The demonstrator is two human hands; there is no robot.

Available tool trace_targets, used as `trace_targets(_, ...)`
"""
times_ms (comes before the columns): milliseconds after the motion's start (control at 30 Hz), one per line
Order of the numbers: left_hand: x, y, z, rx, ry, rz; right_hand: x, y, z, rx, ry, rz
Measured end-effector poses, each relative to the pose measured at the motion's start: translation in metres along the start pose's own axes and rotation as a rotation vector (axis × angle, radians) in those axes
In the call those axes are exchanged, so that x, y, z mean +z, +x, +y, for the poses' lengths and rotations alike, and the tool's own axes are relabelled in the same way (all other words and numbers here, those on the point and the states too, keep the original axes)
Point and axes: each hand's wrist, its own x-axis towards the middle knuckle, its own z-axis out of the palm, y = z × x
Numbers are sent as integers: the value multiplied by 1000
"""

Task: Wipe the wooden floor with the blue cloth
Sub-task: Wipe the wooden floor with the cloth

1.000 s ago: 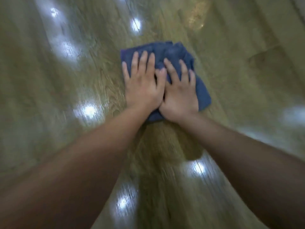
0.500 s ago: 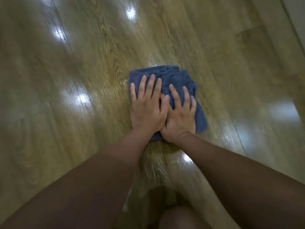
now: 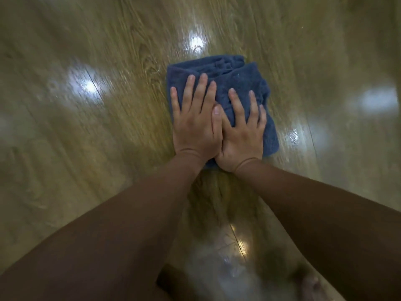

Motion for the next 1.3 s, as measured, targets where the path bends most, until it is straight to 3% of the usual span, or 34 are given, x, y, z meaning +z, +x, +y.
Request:
trace_targets(133, 3, -3, 1, -1, 49, 1, -5, 4, 4, -36, -36, -106)
trace_targets(267, 4, 0, 1, -29, 113, 33, -11, 18, 22, -277, -54, -196)
trace_targets(433, 8, 2, 5, -52, 138, 89, -15, 31, 33, -381, -72, -136)
trace_targets(667, 3, 0, 11, -71, 246, 8, -19, 36, 39, -402, 60, -67)
trace_targets(967, 7, -7, 13, -131, 131, 170, -23, 35, 40, -366, 95, -36)
trace_targets(1133, 11, -4, 7, -135, 139, 212, -27, 50, 61, -550, 27, -59)
trace_targets(1300, 18, -12, 22, -235, 278, 142, -21, 37, 64, -444, 130, 12)
